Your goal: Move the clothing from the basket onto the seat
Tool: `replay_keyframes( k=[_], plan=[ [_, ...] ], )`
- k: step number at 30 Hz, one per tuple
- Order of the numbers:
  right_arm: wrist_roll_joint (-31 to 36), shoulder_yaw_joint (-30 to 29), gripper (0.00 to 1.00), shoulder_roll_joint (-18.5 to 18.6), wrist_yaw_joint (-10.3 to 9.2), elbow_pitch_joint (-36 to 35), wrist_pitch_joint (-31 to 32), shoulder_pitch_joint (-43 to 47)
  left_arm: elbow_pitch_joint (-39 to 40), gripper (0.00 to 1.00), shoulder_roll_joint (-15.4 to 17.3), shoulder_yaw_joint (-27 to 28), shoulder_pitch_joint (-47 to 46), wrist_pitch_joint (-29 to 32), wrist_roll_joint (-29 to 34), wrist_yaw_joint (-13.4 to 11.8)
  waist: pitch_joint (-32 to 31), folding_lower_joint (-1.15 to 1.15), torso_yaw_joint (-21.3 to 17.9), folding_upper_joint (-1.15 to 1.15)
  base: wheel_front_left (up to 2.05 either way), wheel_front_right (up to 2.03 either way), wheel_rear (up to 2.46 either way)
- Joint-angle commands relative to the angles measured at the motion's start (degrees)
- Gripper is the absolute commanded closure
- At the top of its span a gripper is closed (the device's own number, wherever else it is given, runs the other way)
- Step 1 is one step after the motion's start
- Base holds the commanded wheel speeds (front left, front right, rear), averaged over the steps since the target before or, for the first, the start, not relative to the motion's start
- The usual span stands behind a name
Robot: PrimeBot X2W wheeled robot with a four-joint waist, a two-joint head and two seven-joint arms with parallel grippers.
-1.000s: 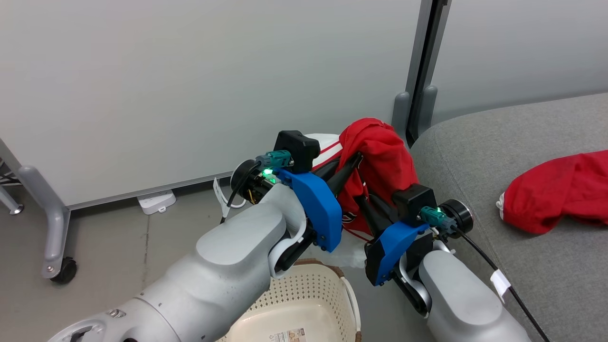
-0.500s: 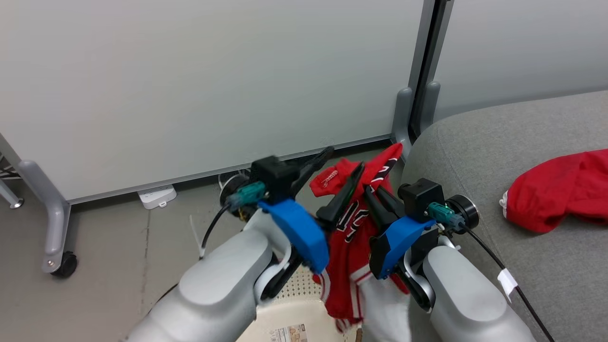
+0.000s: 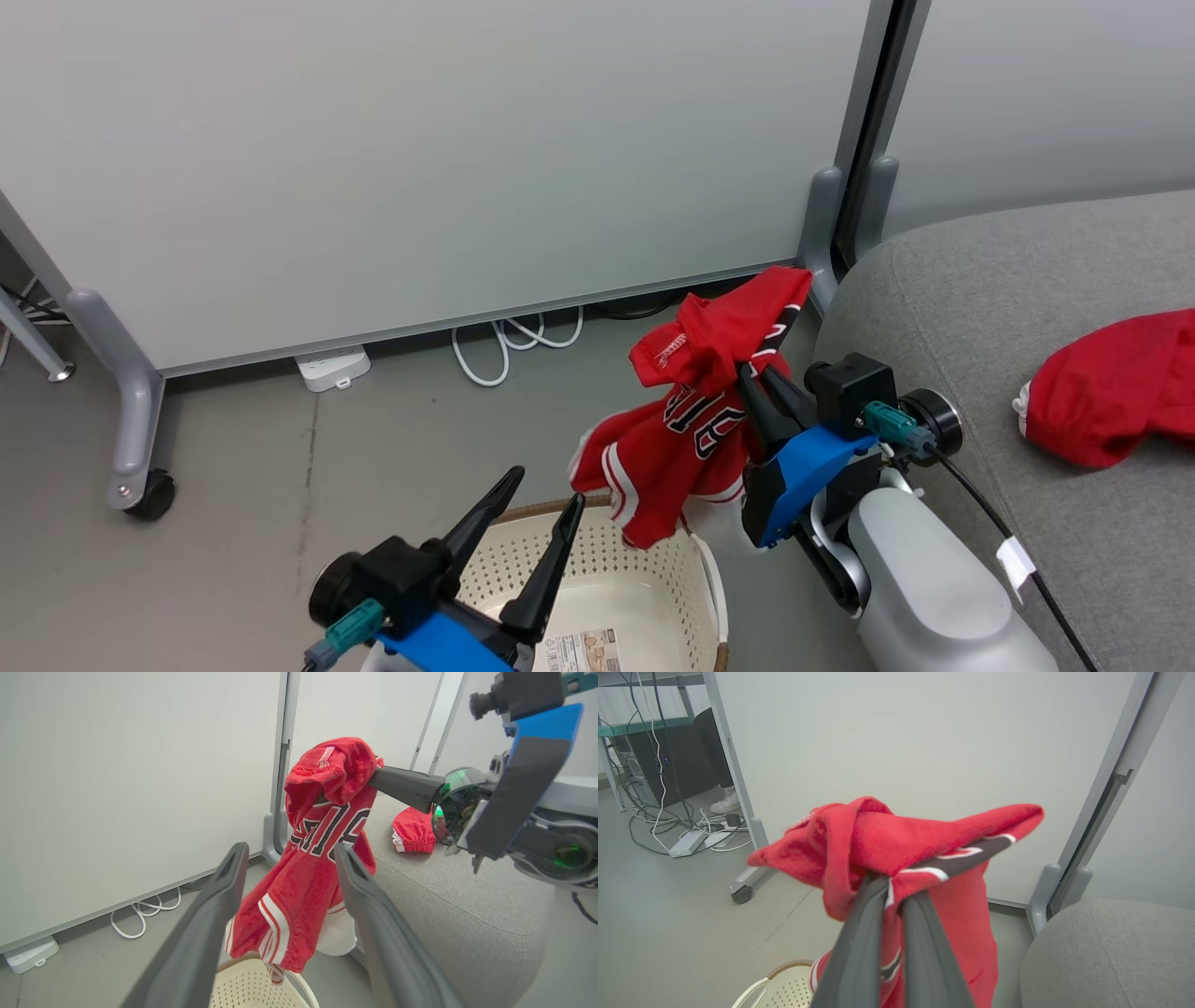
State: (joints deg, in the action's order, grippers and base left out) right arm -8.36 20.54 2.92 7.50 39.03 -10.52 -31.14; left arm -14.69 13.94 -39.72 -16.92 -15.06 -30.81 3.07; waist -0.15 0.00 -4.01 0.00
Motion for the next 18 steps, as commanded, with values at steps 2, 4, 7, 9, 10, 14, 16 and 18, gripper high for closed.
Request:
replay_keyframes(
  k=[2,4,7,9,10,14,16,18],
  plan=[
    [0.41,-0.54,1.00,-0.06,-0.02,-0.61,0.10,0.95,1.01,0.00,-0.47,2.68,3.44,-0.16,1.35,0.11,-0.06,0.00,0.42,0.00,0.00,0.00,0.00],
    [0.64,-0.91,1.00,-0.04,-0.02,-0.86,0.29,1.03,0.96,0.00,-0.97,5.10,5.73,-0.16,2.83,0.69,-0.05,0.00,0.65,0.00,0.00,0.00,0.00],
    [0.84,-1.07,1.00,-0.05,-0.02,-1.39,0.58,1.29,-0.07,0.00,-2.01,8.07,8.06,-0.16,4.78,1.74,-0.09,0.00,0.95,0.00,0.00,0.00,0.00],
    [0.91,-1.14,1.00,-0.04,-0.02,-1.66,0.76,1.57,-0.55,0.00,-2.65,9.54,8.92,-0.16,6.01,2.43,-0.17,0.00,1.11,0.00,0.00,0.00,0.00],
    [0.95,-1.16,1.00,-0.04,-0.02,-1.75,0.84,1.64,-0.73,0.00,-2.92,10.21,9.14,-0.16,6.56,2.70,-0.21,0.00,1.16,0.00,0.00,0.00,0.00],
    [0.67,-0.83,1.00,-0.05,-0.02,-2.03,1.08,1.88,-1.24,0.00,-3.93,11.99,9.58,-0.16,8.60,3.60,-0.36,0.00,1.01,0.00,0.00,0.00,0.00],
    [0.41,-0.53,1.00,-0.04,-0.02,-2.10,1.19,2.08,-1.49,0.00,-4.32,12.62,9.59,-0.16,9.49,3.97,-0.38,0.00,0.62,0.00,0.00,0.00,0.00],
    [0.32,-0.41,1.00,-0.05,-0.02,-2.15,1.25,2.12,-1.71,0.00,-4.62,13.00,9.48,-0.16,10.15,4.06,-0.29,0.00,0.05,0.00,0.00,0.00,0.00]
  ],
)
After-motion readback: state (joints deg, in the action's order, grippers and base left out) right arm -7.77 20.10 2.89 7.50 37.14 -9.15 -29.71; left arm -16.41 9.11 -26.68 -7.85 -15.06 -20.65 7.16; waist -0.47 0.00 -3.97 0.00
